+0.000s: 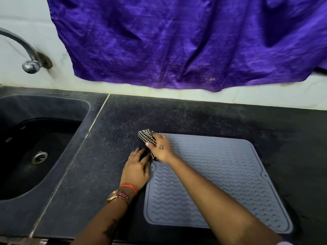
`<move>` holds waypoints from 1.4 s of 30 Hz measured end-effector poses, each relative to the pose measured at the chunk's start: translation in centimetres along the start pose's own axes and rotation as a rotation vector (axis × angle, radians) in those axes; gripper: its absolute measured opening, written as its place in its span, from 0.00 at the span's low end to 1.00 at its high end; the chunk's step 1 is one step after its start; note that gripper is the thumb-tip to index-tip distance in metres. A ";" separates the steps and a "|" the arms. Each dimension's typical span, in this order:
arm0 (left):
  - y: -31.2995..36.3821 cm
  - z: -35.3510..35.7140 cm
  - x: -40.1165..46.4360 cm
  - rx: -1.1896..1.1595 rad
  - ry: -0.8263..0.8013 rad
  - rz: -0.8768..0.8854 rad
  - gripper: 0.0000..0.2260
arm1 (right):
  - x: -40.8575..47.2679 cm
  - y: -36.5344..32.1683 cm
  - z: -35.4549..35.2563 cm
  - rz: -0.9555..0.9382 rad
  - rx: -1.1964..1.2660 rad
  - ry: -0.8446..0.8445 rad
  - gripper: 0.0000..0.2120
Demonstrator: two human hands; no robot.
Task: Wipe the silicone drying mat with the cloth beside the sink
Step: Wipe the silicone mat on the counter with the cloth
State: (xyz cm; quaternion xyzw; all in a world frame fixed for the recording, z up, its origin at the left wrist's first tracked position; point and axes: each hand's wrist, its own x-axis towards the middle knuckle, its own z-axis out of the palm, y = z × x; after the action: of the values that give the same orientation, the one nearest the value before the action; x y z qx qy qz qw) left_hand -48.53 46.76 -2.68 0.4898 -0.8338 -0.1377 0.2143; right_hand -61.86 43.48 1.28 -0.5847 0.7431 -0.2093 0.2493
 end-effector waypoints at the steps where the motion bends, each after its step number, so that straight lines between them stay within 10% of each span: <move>1: 0.0 0.0 -0.1 -0.003 -0.012 -0.010 0.17 | -0.4 0.6 -0.7 0.023 0.122 0.015 0.22; 6: -0.3 0.1 -0.1 -0.018 -0.033 -0.032 0.18 | -4.2 7.9 -6.9 0.237 0.596 0.318 0.17; 12: -0.2 0.4 0.1 -0.014 -0.023 -0.042 0.19 | -11.7 20.9 -14.4 0.698 -0.043 0.721 0.24; 42: -0.3 -0.1 0.1 -0.020 -0.119 -0.026 0.25 | -6.6 1.0 1.4 0.094 -0.257 0.182 0.29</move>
State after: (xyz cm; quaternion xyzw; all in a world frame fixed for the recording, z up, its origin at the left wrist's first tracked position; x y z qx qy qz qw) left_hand -48.34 46.50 -2.67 0.4894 -0.8371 -0.1780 0.1672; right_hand -60.49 50.06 0.38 -0.5550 0.8097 -0.1526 0.1138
